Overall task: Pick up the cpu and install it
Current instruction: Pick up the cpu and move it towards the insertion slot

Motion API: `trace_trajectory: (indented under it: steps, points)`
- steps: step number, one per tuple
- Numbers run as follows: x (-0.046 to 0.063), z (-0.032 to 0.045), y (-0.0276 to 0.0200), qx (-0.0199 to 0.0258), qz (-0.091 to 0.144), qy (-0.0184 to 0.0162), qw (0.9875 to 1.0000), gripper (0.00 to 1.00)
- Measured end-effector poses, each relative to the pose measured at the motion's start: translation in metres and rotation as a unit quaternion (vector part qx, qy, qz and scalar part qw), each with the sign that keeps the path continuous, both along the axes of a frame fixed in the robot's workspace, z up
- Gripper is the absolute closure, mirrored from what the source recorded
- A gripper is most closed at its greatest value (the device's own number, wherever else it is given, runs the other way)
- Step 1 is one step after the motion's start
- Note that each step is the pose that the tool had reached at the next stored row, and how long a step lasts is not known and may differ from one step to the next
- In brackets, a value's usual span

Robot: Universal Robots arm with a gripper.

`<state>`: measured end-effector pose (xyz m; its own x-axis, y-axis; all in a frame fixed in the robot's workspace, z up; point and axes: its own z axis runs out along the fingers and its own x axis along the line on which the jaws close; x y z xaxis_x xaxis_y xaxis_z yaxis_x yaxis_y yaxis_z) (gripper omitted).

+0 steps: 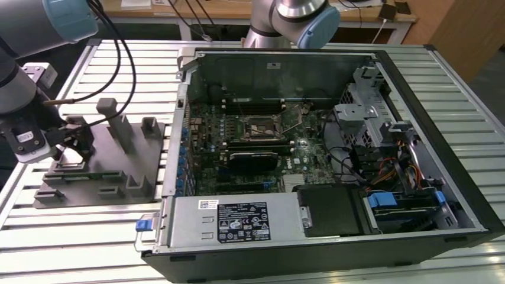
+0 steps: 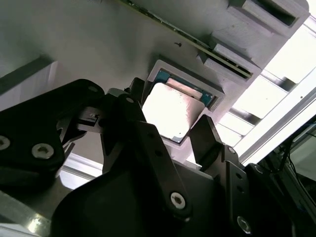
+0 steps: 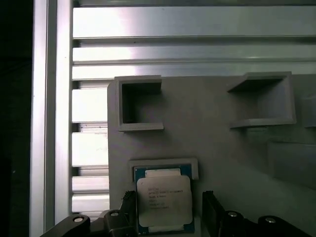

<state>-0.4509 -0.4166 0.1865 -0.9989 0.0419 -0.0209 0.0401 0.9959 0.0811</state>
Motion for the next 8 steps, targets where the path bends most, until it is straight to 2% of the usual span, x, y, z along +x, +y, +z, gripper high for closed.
trace_trajectory:
  steps: [8]
  points:
    - [0.0,-0.0039,-0.0001,0.0011,0.002,0.0002,1.0,0.35]
